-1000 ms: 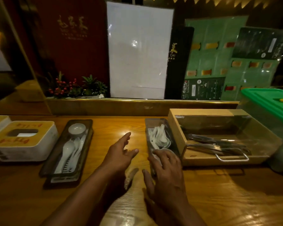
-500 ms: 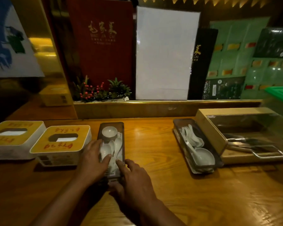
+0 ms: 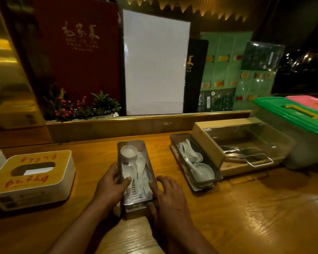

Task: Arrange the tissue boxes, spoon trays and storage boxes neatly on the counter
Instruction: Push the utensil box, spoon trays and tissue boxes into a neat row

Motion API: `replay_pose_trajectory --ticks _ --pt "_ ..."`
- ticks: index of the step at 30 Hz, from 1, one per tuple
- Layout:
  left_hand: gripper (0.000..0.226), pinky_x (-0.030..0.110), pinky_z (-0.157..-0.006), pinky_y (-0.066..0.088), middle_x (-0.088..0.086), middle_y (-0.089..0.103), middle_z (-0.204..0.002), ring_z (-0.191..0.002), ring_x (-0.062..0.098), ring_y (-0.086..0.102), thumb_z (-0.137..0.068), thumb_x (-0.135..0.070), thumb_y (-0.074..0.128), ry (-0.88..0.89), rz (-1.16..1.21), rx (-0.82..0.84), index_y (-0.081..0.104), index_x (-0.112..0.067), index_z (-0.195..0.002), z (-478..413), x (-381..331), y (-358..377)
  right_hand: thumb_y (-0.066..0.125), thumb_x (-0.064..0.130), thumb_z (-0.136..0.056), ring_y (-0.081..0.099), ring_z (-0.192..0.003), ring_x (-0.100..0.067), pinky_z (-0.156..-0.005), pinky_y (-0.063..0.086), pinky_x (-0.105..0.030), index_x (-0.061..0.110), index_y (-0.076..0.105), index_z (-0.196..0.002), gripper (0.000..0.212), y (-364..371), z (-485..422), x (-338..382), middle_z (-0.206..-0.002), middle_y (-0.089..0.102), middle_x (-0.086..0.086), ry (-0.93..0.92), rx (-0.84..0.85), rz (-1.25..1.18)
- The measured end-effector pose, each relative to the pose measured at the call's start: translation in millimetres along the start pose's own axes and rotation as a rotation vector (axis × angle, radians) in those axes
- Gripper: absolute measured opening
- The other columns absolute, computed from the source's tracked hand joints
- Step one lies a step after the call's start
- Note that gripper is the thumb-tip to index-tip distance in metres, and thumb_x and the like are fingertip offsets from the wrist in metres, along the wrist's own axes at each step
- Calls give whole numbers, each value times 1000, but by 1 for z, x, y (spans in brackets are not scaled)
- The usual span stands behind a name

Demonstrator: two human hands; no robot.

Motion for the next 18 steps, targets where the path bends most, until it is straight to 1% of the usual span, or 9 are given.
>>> replay_pose_trajectory --ticks 3,5,7,9,11,12,14,17,18 --pt "83 41 -97 51 5 46 -153 -135 24 49 -87 -6 73 -14 44 42 29 -26 -155 -5 -2 27 54 51 -80 48 -128 -31 -104 45 -50 24 60 -127 54 -16 5 -22 -137 56 -10 16 -34 76" --pt "85 41 -95 52 4 46 -153 -134 23 49 -86 -6 74 -19 56 58 28 -27 -155 -7 -4 44 50 54 -79 48 -131 -32 -108 39 -51 25 64 -123 55 -23 7 -39 -137 58 -10 38 -36 127" --pt "84 40 -94 53 3 47 -152 -134 22 50 -86 -7 74 -20 67 67 30 -29 -154 -8 -7 60 53 57 -79 44 -135 -32 -112 32 -53 28 64 -125 55 -26 8 -56 -142 55 -11 63 -32 159" --pt "83 38 -94 52 2 48 -152 -135 22 49 -87 -6 74 -15 70 69 31 -29 -154 -8 -11 75 56 58 -82 30 -144 -32 -117 22 -54 32 57 -133 58 -26 10 -73 -153 42 -10 93 -6 135" --pt "82 37 -94 51 2 49 -150 -135 21 48 -87 -6 73 -2 59 63 31 -28 -154 -8 -16 85 52 57 -86 17 -150 -28 -121 15 -52 34 49 -141 60 -23 10 -84 -160 29 -7 104 26 94" --pt "81 36 -94 50 2 50 -149 -134 20 49 -88 -6 73 3 51 60 32 -27 -154 -8 -18 89 52 56 -87 14 -150 -27 -121 14 -50 33 48 -142 60 -23 9 -88 -162 27 -6 97 27 83" --pt "78 34 -93 50 -1 54 -142 -126 15 51 -88 -6 72 10 37 58 34 -26 -153 -11 -22 96 54 54 -87 17 -149 -27 -120 18 -50 31 49 -143 61 -24 7 -94 -161 28 -6 93 17 55" --pt "74 31 -87 48 -10 53 -121 -113 8 49 -89 -5 71 10 36 65 36 -24 -152 -12 -27 106 57 52 -87 19 -148 -26 -120 22 -47 31 48 -144 61 -24 6 -105 -161 28 -3 114 7 6" --pt "73 31 -86 48 -11 52 -118 -112 7 49 -89 -4 70 11 38 64 37 -24 -151 -13 -28 109 56 52 -88 19 -148 -24 -120 21 -46 31 46 -145 62 -23 5 -107 -162 27 -1 115 8 -3"
Point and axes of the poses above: each hand's wrist, its own z-axis away from the middle knuckle, its own y-axis out of the palm, x = y × z, the point moved 10 cm from there along -z, towards the middle knuckle
